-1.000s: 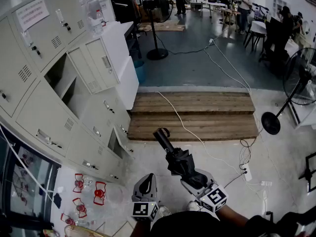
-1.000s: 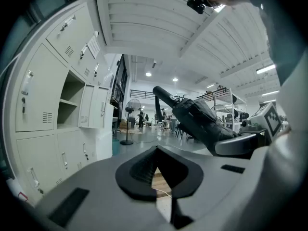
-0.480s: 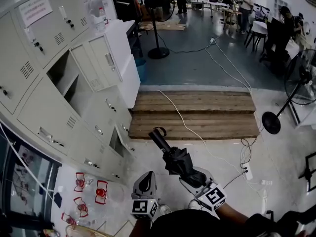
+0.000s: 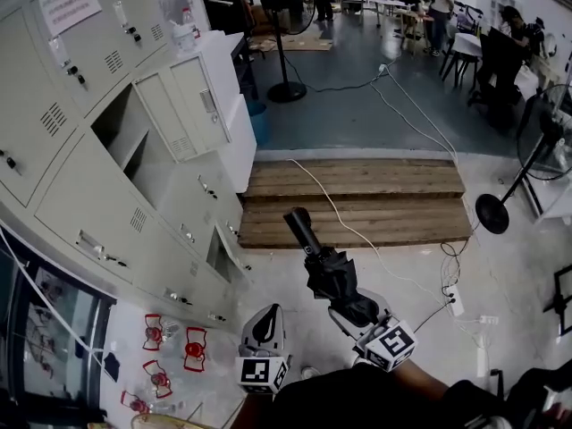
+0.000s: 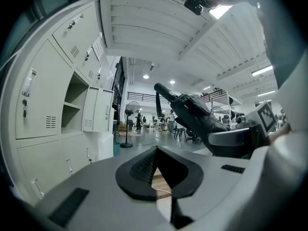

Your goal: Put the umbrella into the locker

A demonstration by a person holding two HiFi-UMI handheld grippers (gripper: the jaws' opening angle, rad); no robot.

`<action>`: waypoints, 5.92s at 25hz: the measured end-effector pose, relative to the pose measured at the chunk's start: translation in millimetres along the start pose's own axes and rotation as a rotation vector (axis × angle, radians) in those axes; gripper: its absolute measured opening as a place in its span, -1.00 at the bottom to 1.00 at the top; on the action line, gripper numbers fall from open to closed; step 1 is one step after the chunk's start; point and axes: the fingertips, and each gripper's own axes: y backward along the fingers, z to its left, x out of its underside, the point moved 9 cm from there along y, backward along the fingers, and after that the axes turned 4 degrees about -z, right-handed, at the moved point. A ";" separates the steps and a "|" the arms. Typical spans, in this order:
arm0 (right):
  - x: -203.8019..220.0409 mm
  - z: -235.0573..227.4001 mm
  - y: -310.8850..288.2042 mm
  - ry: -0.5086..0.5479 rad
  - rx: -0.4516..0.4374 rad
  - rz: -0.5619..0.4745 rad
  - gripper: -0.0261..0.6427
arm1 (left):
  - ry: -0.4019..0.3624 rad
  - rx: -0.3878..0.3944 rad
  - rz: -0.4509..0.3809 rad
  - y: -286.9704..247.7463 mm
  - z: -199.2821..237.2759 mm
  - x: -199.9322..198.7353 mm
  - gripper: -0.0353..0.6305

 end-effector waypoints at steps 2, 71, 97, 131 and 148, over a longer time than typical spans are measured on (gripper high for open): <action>-2.6 5.9 -11.9 -0.016 0.010 -0.033 -0.25 | -0.001 0.005 -0.004 2.8 10.3 -1.3 -0.90; 9.3 -81.0 -588.0 0.095 -0.576 0.118 -0.23 | -0.036 -0.538 -0.043 -195.8 394.9 -55.3 -0.90; -122.3 35.2 -813.4 0.282 -0.688 0.206 -0.23 | -0.186 -0.644 -0.066 -194.1 443.6 -84.8 -0.90; -153.8 55.6 -811.6 0.531 -0.768 0.019 0.07 | -0.134 -0.665 -0.076 -199.3 437.3 -78.5 -0.90; -69.8 -21.3 -672.3 0.249 -0.813 -0.001 -0.76 | -0.125 -0.640 -0.094 -228.3 429.3 -87.3 -0.90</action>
